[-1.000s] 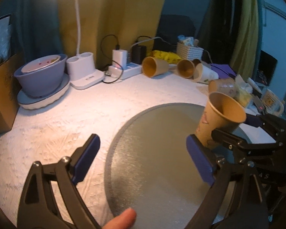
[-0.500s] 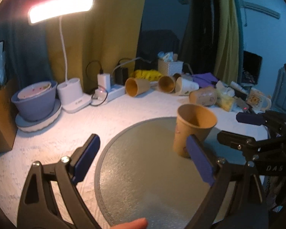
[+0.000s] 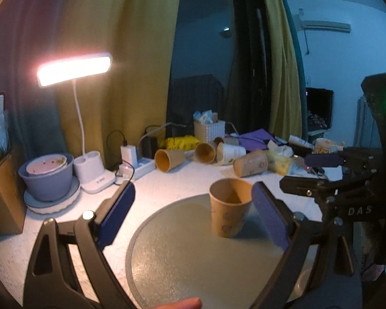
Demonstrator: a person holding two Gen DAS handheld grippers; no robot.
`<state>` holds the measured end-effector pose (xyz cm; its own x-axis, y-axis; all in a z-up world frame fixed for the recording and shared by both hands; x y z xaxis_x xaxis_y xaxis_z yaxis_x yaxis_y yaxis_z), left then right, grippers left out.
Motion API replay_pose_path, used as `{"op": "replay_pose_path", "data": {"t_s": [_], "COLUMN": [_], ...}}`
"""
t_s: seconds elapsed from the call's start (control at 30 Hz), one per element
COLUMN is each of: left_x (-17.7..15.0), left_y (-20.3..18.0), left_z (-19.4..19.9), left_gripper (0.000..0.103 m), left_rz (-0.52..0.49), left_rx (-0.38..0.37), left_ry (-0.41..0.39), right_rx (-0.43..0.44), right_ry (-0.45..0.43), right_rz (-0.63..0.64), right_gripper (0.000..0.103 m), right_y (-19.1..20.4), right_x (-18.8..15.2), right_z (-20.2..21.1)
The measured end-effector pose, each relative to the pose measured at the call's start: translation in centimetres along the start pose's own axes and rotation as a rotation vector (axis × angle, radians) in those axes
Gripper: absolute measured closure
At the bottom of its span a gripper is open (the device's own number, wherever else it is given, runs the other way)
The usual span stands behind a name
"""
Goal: Flip cup upright
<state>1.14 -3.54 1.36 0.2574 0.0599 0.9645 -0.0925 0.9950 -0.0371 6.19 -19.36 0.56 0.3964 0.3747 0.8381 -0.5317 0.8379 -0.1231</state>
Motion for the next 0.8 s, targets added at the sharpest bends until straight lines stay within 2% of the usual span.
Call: {"op": "replay_pose_path", "data": {"t_s": [0.47, 0.8], "left_x": [1.5, 1.5], "left_y": [1.0, 1.4], "left_z": [3.0, 3.2], "left_gripper": [0.010, 0.010], "left_rz": [0.046, 0.065], "left_rx": [-0.028, -0.016], "left_ry": [-0.145, -0.152], "right_rx": [-0.027, -0.026], "right_ry": [-0.112, -0.125], "right_rz": [0.005, 0.005], "right_gripper": [0.026, 0.026], "right_y": [0.2, 0.2], "right_x": [0.9, 1.0], "right_z": [2.9, 3.2]}}
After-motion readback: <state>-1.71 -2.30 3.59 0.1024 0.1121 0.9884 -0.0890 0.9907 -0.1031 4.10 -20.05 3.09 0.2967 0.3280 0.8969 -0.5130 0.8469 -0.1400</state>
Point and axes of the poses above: each gripper's, at about its wrist camera, not at the fingertips, and z roughly against the way its jaws point, y to its left, x to its top, the point moved 2 cm from there along -z, roughly the way its jaws point
